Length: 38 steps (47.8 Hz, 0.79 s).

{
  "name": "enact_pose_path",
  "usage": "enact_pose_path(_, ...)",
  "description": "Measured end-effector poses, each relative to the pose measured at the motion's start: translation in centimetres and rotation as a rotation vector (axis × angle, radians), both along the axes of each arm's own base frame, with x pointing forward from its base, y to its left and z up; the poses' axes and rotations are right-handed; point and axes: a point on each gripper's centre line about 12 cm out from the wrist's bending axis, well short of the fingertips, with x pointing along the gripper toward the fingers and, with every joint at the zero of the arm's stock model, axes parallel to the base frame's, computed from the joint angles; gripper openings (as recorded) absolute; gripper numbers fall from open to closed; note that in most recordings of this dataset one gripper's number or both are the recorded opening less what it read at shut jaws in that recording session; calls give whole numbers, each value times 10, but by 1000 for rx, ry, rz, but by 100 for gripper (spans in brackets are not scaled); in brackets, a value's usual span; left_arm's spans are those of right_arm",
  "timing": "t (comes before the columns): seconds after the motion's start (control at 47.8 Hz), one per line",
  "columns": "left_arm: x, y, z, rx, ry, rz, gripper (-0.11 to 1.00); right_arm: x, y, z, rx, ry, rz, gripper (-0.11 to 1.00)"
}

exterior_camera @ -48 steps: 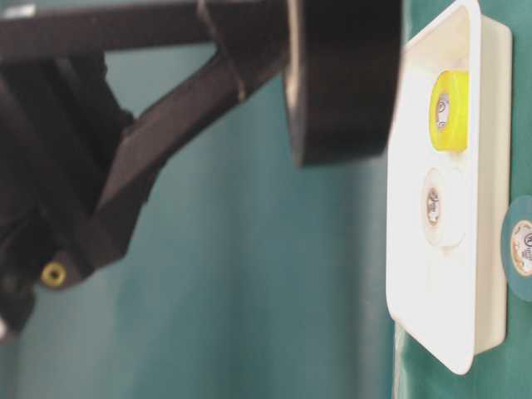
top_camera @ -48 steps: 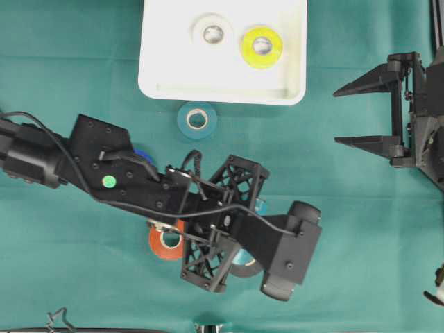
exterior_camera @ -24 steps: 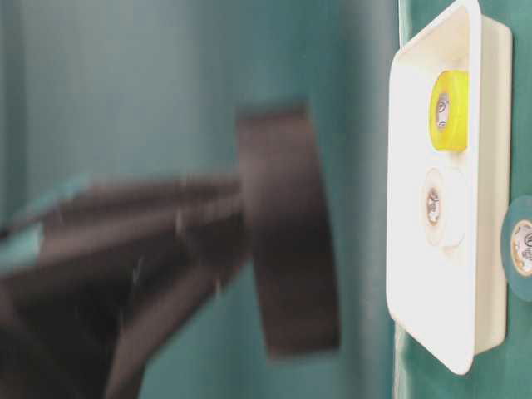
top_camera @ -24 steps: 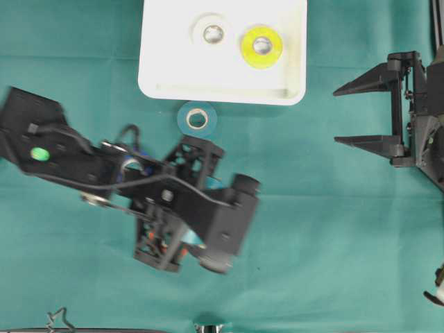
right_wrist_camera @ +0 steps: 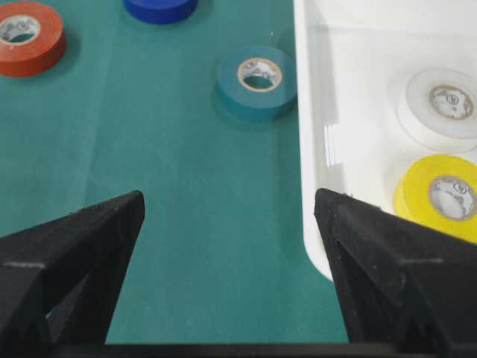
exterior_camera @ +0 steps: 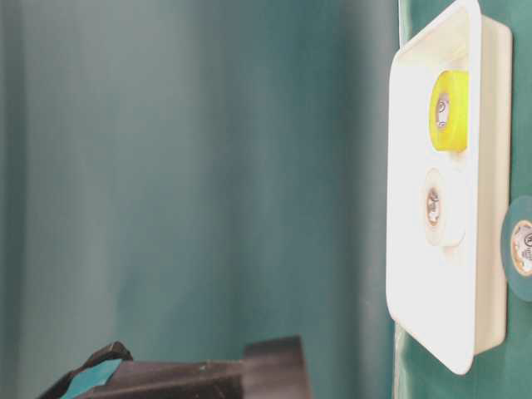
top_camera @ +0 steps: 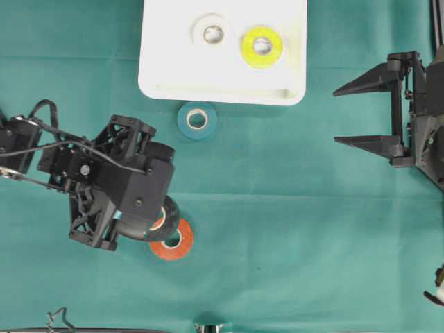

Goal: Pick up the tape from a random location and place it into the white case.
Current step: 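Lift the black roll and carry it toward the white tray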

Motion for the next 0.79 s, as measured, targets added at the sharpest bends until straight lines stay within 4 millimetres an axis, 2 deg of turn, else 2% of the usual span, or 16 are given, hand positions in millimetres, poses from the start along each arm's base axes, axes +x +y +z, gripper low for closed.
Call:
enact_pose_path(0.565,1,2,1,-4,-8,6,19,-1,0,-1,2,10,-3,87)
enact_pose_path(0.711,5,16,1,-5,-13,46,19,-1,0,-1,4,10,-4,87)
enact_pose_path(0.795,9,34,2,-8,-14,99,19,-1,0,-1,2,10,-3,87)
